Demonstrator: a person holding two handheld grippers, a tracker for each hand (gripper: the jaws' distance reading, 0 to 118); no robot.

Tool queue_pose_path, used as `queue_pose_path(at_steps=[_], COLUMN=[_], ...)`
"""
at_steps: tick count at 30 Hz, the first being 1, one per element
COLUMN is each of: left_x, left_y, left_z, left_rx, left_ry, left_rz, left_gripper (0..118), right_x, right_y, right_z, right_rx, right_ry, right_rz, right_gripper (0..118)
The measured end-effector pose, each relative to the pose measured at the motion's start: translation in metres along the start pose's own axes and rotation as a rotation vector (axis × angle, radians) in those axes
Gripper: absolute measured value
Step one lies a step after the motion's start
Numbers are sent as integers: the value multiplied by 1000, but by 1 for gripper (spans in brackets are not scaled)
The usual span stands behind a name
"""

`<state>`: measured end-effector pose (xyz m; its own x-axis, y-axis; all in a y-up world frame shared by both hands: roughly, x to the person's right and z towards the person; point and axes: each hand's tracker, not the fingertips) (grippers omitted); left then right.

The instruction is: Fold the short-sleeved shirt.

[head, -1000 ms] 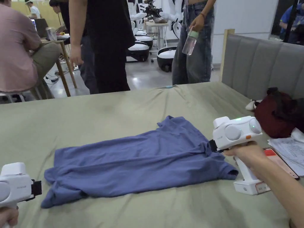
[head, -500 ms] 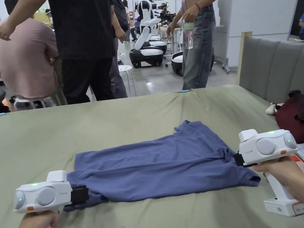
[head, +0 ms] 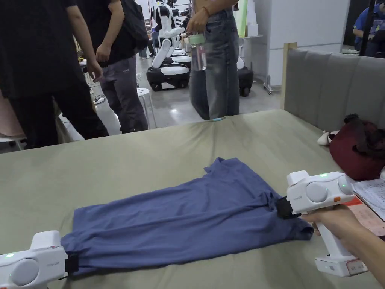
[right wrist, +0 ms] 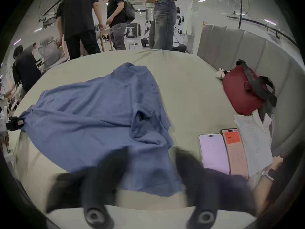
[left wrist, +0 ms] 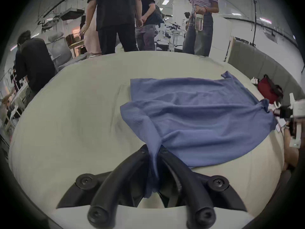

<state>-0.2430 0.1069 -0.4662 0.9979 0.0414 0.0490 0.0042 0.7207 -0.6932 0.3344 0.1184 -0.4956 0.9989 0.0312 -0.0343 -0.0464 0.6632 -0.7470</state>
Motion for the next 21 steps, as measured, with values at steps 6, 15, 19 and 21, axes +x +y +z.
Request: queue_pose_path(at_steps=[6,15,19,21], left_x=[6,8,5,4], left_y=[0,1,-4,-11], left_z=[1,8,35,51], left_rx=[-3,-6,29,36], left_ry=[-14,-13,-45,-53], left_rz=[3,-14,-8,-18], left_gripper=[5,4,4,4], right_x=[-8,-32,-31,-28], right_y=[-8,-7,-15,-23], right_z=[-37,-27,-3,14], right_rx=[-94,-134,-126,-106], right_ry=[-6,18,56,76], right_rz=[47,131,121,97], right_gripper=[91,7,7,7])
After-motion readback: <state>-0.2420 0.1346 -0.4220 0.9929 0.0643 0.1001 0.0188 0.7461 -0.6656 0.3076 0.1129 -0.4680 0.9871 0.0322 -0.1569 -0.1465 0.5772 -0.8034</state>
